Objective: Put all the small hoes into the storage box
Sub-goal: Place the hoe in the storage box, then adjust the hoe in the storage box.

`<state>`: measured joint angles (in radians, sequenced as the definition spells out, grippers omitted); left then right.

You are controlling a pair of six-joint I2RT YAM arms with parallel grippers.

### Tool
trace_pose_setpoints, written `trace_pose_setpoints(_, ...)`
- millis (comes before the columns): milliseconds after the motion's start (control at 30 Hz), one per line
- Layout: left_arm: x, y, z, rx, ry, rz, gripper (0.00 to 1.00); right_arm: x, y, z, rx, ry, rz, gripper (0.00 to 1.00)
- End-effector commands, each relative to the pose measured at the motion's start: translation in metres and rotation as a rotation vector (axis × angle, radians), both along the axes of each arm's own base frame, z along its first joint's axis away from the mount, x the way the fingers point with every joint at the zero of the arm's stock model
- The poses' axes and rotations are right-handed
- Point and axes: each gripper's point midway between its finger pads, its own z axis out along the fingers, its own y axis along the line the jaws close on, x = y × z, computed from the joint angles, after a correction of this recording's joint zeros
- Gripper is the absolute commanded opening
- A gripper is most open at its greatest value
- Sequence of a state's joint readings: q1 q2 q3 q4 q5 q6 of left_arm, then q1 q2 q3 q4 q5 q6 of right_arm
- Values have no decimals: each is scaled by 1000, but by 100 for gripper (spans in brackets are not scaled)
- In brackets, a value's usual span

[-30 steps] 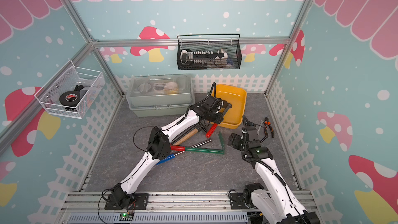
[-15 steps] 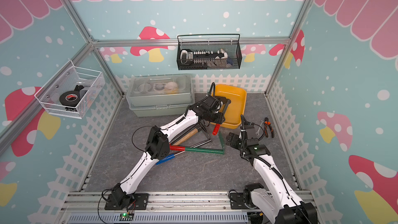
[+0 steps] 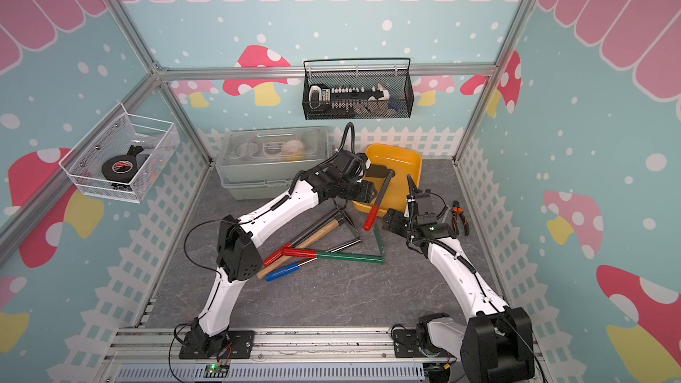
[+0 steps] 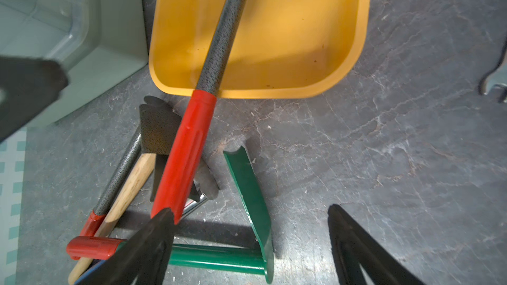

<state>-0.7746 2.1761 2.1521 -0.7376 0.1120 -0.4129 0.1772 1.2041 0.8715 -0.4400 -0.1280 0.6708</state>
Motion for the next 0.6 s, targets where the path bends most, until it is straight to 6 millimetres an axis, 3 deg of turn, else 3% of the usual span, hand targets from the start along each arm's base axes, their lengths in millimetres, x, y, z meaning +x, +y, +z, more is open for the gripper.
trace_pose_setpoints(0, -1, 22, 7, 30, -56, 54, 59, 9, 8, 4, 28, 12, 25, 83)
trace_pose_setpoints(133, -15, 49, 4, 67, -81, 96, 59, 20, 15, 3, 36, 35, 35, 73)
trace_pose_setpoints(567, -71, 127, -17, 143, -71, 183, 59, 40, 42, -14, 65, 135, 42, 72)
